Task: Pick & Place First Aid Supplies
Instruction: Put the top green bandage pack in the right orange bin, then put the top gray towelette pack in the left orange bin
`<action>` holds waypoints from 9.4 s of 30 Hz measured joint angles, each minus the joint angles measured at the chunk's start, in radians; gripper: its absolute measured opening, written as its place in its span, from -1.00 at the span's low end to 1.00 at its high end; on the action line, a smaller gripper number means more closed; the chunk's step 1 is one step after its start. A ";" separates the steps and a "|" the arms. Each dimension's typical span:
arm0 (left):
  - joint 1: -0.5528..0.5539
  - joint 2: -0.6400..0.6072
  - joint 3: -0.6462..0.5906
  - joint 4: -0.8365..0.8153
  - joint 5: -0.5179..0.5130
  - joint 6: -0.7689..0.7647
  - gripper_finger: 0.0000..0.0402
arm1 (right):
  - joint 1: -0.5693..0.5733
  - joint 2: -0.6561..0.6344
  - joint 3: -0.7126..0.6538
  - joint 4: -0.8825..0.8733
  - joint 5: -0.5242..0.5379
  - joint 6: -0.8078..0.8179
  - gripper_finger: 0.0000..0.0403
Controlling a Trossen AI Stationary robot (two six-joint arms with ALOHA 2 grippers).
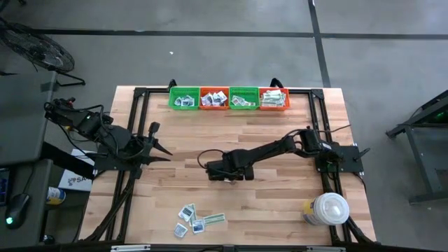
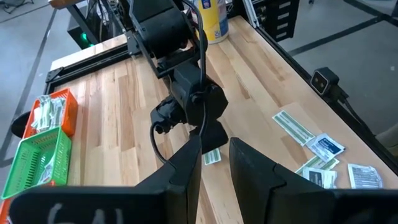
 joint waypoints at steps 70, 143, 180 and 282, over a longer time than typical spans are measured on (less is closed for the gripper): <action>0.000 0.048 0.000 -0.037 -0.054 0.000 -0.60 | 0.037 -0.072 -0.011 0.019 0.267 -0.436 -1.00; 0.000 0.048 0.000 -0.006 -0.237 -0.140 -0.60 | -0.978 -0.299 -0.007 -0.529 0.348 -0.999 -1.00; 0.000 0.048 0.000 -0.019 -0.235 -0.151 -0.60 | -0.986 -0.306 -0.007 -0.551 0.340 -1.074 -0.46; -0.262 0.842 -0.309 0.603 0.105 -0.831 -0.06 | -0.079 -0.801 -0.007 -0.518 0.593 -1.131 -0.46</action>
